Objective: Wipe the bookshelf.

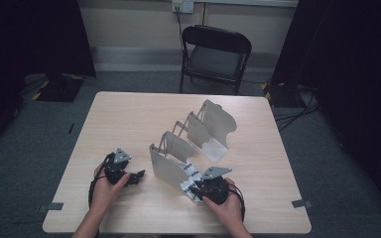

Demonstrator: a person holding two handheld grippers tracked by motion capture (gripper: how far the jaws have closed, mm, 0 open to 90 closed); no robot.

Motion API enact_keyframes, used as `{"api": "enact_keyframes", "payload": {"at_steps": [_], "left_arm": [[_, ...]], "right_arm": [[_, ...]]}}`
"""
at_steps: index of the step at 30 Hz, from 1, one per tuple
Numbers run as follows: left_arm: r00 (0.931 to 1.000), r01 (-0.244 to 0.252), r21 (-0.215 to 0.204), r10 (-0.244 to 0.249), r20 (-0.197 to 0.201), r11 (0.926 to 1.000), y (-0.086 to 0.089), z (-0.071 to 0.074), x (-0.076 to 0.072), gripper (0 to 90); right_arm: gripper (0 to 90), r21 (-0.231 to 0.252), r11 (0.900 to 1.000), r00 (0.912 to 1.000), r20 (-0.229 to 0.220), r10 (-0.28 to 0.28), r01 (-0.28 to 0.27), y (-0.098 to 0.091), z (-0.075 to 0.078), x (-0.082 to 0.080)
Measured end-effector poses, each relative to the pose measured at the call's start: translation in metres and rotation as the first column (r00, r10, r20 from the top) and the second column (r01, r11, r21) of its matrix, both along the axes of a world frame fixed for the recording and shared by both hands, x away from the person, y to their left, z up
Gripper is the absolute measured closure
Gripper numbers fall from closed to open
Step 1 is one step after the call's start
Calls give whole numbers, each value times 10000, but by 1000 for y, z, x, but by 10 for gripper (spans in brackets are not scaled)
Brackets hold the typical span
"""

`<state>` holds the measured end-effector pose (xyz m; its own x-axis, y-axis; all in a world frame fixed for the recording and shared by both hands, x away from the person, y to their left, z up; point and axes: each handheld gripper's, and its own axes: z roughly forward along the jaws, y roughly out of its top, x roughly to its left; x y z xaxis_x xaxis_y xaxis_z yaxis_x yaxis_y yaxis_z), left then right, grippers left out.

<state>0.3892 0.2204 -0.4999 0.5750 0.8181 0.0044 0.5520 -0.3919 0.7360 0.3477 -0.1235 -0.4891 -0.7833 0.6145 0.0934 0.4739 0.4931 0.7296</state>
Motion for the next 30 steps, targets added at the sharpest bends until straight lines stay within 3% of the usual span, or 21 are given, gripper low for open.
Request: {"api": "enact_keyframes", "payload": {"at_steps": [4, 15, 18, 30], "left_arm": [[9999, 115, -47, -115, 16, 9999, 4, -1, -5, 152], [9999, 154, -54, -154, 10, 9999, 4, -1, -5, 146], [9999, 145, -34, -145, 17, 9999, 4, -1, -5, 143], [9999, 136, -39, -136, 17, 9999, 4, -1, -5, 143]], "right_arm": [[738, -326, 9994, 9999, -95, -80, 77, -2, 3, -4], [769, -462, 9988, 9994, -287, -178, 164, 1, 6, -2], [766, -175, 9998, 9992, -394, -115, 108, 6, 5, 5], [749, 38, 9996, 9986, -431, 294, -293, 34, 6, 31]]}}
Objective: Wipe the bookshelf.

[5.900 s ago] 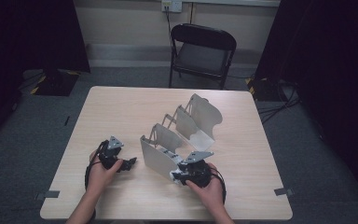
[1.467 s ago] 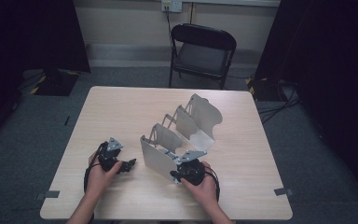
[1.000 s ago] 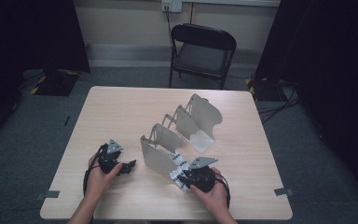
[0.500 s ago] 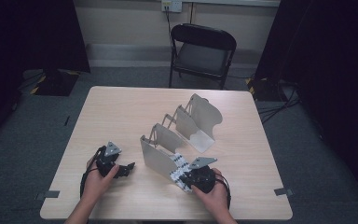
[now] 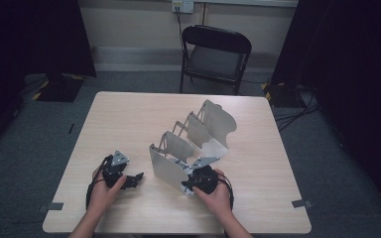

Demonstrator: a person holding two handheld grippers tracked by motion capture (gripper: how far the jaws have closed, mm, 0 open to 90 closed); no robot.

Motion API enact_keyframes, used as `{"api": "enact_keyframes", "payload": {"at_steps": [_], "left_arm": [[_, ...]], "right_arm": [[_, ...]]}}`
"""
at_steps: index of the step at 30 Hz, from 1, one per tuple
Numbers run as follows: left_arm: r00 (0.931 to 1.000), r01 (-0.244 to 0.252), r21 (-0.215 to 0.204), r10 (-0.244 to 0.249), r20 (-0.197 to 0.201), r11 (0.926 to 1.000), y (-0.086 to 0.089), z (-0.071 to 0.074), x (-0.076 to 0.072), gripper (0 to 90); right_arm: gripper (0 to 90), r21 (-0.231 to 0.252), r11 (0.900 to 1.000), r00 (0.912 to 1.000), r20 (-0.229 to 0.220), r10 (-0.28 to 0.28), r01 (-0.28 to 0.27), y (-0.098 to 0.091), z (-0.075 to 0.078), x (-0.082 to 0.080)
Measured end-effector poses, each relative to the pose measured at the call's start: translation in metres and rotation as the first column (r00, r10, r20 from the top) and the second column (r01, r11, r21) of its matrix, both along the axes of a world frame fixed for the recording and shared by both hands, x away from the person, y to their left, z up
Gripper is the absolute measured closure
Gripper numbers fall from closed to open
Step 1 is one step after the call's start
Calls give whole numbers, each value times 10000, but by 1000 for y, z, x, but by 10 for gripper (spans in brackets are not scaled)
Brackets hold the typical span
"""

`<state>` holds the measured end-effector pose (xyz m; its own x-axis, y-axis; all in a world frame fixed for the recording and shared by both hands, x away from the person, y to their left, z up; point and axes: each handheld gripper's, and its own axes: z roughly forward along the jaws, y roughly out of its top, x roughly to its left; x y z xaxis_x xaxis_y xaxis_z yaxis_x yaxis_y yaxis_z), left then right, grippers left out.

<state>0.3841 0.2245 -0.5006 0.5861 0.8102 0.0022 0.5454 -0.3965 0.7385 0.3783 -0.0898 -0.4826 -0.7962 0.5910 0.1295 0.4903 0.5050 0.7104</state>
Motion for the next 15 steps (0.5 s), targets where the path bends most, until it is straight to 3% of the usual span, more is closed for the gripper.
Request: {"api": "enact_keyframes", "payload": {"at_steps": [15], "left_arm": [[10000, -21, 2, 21, 12, 10000, 0, 0, -1, 143]], "right_arm": [[721, 39, 10000, 9998, 195, -56, 56, 10, -4, 4]]}}
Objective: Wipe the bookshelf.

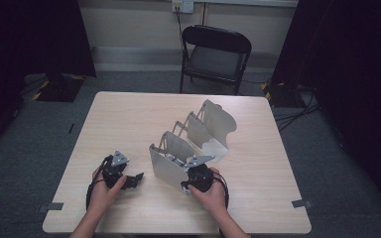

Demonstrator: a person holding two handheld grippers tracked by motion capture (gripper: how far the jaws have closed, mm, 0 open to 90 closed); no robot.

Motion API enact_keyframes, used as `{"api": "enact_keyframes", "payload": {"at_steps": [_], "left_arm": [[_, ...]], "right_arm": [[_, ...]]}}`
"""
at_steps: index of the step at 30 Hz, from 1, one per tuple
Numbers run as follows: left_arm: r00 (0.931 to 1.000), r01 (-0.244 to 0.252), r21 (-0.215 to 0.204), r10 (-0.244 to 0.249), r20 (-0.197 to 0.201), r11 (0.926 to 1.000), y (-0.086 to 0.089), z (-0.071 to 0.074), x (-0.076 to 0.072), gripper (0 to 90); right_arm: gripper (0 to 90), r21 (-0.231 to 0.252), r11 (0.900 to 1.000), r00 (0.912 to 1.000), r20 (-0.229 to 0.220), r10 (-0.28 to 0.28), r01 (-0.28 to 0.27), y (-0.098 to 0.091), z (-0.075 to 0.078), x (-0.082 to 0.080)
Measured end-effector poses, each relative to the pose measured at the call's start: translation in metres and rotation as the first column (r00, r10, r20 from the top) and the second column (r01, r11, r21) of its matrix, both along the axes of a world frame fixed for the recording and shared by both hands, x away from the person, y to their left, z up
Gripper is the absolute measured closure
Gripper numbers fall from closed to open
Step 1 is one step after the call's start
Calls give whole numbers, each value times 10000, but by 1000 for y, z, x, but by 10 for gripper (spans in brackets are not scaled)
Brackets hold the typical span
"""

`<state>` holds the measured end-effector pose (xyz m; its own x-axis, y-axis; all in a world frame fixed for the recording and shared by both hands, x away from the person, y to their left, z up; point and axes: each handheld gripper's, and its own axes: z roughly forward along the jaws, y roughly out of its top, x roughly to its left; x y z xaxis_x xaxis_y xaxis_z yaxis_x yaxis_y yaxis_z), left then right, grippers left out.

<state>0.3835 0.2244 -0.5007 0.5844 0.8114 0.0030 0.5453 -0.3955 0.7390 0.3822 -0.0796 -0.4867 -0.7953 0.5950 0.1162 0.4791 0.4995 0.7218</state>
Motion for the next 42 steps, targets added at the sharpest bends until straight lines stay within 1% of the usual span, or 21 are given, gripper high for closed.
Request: {"api": "enact_keyframes", "payload": {"at_steps": [8, 11, 14, 15, 18, 19, 21, 22, 23, 24, 25, 26, 28, 30, 33, 34, 35, 37, 38, 39, 42], "left_arm": [[10000, -4, -5, 4, -3, 10000, 0, 0, 0, 143], [10000, -2, -5, 2, -2, 10000, 0, 0, 0, 143], [10000, -3, -4, 3, -4, 10000, 0, 0, 0, 143], [10000, -6, -9, 6, -4, 10000, 0, 0, 0, 143], [10000, -6, -11, 6, -5, 10000, 0, 0, 0, 143], [10000, -5, -9, 5, -5, 10000, 0, 0, 0, 143], [10000, -5, -9, 5, -6, 10000, 0, 0, 0, 143], [10000, -5, -9, 5, -6, 10000, 0, 0, 0, 143], [10000, -2, -8, 2, -10, 10000, 0, 0, 0, 143], [10000, 9, -7, -9, -23, 10000, 0, 0, 0, 143], [10000, 9, -5, -9, -24, 10000, 0, 0, 0, 142], [10000, 7, 1, -7, -31, 10000, 0, 0, 0, 142], [10000, 13, -4, -13, -24, 10000, 0, 0, 0, 142], [10000, -4, -4, 4, -3, 10000, 0, 0, 0, 142], [10000, 9, -1, -9, -21, 10000, 0, 0, 0, 142], [10000, 10, -5, -10, -23, 10000, 0, 0, 0, 142], [10000, -2, -7, 2, -7, 10000, 0, 0, 0, 142], [10000, -11, -8, 11, -6, 10000, 0, 0, 0, 142], [10000, -9, -6, 9, -11, 10000, 0, 0, 0, 142], [10000, -9, -5, 9, -8, 10000, 0, 0, 0, 142], [10000, -4, -5, 4, -3, 10000, 0, 0, 0, 142]], "right_arm": [[720, -22, 9998, 9999, 8, 172, -172, -7, 0, -8], [714, -77, 9997, 9997, 76, 217, -216, -16, 0, -16], [708, -18, 9998, 9998, 60, 201, -201, -21, -1, -19], [687, 0, 9999, 9999, 15, 160, -160, -29, 0, -25], [661, -20, 9998, 9998, 73, 201, -201, -34, -1, -29], [634, -58, 9998, 9999, 2, 167, -167, -40, 0, -34], [597, -148, 9997, 9997, -188, 184, -187, -44, 2, -36], [597, -148, 9997, 9997, -188, 184, -187, -44, 2, -36], [550, -38, 9999, 9996, -226, 147, -147, -46, 5, -36], [550, -38, 9999, 9996, -226, 147, -147, -46, 5, -36], [509, 169, 9998, 9999, -57, -129, 130, -47, 8, -36], [509, 169, 9998, 9999, -57, -129, 130, -47, 8, -36], [493, 377, 9992, 9999, -27, -104, 105, -45, 10, -31], [481, 215, 9996, 9997, 172, -174, 170, -38, 9, -26], [448, 112, 9995, 9995, 124, -289, 287, -33, 5, -22], [446, -63, 9996, 9995, 191, -257, 259, -30, 2, -21], [448, -237, 9994, 9990, 378, -229, 238, -28, -2, -21], [454, -256, 9993, 9986, 456, -270, 282, -27, -3, -21], [461, -390, 9989, 9982, 554, -222, 244, -26, -2, -22], [476, -399, 9989, 9981, 570, -225, 248, -26, -3, -23], [577, -153, 9993, 9988, 350, -342, 348, -28, -3, -24]]}}
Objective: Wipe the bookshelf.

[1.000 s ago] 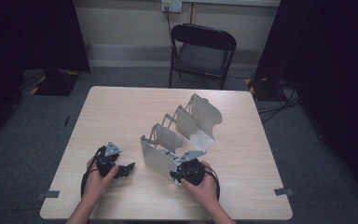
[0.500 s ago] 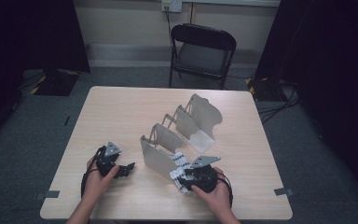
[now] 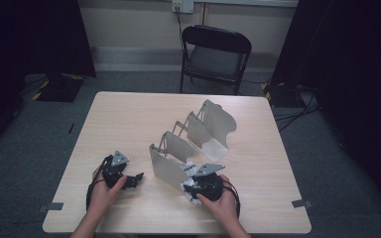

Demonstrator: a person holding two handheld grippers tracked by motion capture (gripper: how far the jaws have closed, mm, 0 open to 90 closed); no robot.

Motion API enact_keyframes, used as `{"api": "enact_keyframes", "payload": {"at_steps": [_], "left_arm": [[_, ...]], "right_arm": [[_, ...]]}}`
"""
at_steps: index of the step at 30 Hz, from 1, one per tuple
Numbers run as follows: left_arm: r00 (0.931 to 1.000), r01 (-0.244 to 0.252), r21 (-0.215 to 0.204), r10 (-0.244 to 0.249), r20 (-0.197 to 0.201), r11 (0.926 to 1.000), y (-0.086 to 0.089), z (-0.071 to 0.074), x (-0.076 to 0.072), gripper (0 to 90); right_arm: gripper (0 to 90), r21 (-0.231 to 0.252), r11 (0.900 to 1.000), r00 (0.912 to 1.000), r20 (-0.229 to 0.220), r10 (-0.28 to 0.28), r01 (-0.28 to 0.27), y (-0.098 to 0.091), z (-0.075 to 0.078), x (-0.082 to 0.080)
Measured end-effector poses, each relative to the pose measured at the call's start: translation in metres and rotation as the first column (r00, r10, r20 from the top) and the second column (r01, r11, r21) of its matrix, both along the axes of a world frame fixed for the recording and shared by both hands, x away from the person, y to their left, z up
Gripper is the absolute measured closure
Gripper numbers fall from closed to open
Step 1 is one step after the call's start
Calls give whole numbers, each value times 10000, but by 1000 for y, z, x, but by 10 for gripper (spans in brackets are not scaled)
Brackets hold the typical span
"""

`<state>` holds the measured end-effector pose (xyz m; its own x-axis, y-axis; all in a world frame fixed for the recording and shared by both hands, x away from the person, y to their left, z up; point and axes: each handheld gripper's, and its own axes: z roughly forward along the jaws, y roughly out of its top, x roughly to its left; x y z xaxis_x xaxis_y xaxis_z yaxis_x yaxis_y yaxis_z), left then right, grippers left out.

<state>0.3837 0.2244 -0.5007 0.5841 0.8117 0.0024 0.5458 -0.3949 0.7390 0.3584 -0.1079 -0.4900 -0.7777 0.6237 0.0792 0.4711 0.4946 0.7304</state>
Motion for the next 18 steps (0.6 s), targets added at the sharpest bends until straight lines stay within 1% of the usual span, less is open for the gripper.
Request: {"api": "enact_keyframes", "payload": {"at_steps": [2, 3, 4, 5, 8, 9, 11, 15, 18], "left_arm": [[10000, -1, -2, 1, -2, 10000, 0, 0, 0, 142], [10000, -1, -1, 1, 1, 10000, 0, 0, 0, 142], [10000, -2, -2, 2, -1, 10000, 0, 0, 0, 142], [10000, 0, 1, 0, 2, 10000, 0, 0, 0, 142], [10000, 0, 1, 0, 0, 10000, 0, 0, 0, 142], [10000, 2, 2, -2, -1, 10000, 0, 0, 0, 142], [10000, 0, 1, 0, 1, 10000, 0, 0, 0, 142], [10000, -2, -6, 2, -2, 10000, 0, 0, 0, 142], [10000, 11, 2, -11, -23, 10000, 0, 0, 0, 142]], "right_arm": [[651, 224, 9995, 9997, -109, -218, 220, -2, -1, -2], [672, 270, 9993, 9996, -121, -260, 263, -3, -1, -3], [717, 269, 9989, 9992, -158, -368, 372, -3, -1, -4], [734, 241, 9989, 9990, -216, -392, 397, -2, 0, -4], [751, 102, 9991, 9988, -276, -408, 411, -1, 1, -5], [756, 121, 9991, 9988, -283, -405, 409, -1, 1, -5], [762, 313, 9982, 9973, -530, -504, 521, -2, 1, -4], [766, 345, 9981, 9969, -629, -479, 501, -3, 3, -4], [767, 432, 9984, 9971, -684, -330, 360, -4, 6, -4]]}}
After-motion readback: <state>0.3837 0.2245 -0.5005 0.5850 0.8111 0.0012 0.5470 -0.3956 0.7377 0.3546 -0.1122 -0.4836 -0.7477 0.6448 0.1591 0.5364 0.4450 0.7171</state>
